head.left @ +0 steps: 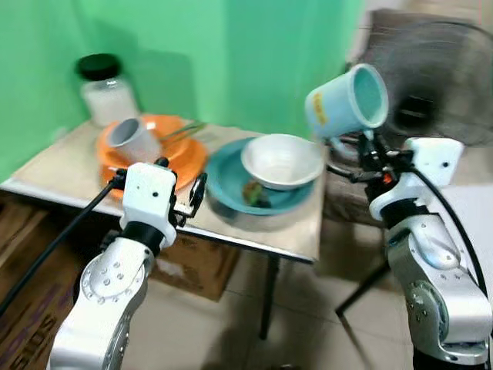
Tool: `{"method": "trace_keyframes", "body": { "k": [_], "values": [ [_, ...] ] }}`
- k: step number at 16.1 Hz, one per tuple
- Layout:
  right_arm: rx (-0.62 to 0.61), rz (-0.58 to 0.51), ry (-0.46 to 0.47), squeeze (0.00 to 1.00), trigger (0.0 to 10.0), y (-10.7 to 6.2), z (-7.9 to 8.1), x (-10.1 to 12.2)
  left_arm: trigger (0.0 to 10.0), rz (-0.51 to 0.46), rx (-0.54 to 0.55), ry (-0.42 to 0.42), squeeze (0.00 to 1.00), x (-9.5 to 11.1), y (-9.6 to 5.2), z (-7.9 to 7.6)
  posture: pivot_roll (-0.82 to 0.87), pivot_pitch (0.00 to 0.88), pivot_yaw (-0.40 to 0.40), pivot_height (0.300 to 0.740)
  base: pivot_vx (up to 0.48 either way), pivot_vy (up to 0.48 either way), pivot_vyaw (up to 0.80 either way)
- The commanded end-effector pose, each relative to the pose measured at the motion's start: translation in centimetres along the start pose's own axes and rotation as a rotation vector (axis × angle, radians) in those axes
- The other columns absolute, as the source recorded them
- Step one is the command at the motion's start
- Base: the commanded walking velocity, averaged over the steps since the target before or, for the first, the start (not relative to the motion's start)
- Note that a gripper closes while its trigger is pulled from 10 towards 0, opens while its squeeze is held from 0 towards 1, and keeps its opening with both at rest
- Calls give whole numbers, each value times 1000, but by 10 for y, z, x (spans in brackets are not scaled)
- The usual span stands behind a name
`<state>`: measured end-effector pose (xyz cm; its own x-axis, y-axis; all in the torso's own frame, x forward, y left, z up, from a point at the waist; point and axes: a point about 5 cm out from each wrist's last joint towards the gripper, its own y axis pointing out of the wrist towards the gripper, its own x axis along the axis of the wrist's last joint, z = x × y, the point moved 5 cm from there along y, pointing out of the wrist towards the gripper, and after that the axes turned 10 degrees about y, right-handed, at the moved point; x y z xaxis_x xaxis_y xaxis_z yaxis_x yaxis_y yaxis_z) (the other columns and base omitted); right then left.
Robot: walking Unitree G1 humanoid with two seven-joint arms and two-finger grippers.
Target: Setting the table
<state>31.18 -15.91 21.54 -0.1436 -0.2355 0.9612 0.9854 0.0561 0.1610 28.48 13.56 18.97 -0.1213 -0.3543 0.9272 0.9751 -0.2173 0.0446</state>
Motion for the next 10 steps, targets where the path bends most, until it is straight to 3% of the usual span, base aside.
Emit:
{"method": "trace_keyframes", "body": {
  "k": [1,5,10],
  "values": [
    [2,-24,7,0,10000,2,0,8,10000,15,18,11,0,-2,2,3,-109,0,19,740,0,0,-788],
    [16,44,-8,0,10000,3,2,-4,10000,59,51,-34,0,-11,-3,6,-104,0,2,740,0,0,-788],
    [50,158,-43,0,10000,3,8,-25,10000,90,141,-21,0,-19,-9,13,-94,0,-29,740,0,0,-788]
  ]
}}
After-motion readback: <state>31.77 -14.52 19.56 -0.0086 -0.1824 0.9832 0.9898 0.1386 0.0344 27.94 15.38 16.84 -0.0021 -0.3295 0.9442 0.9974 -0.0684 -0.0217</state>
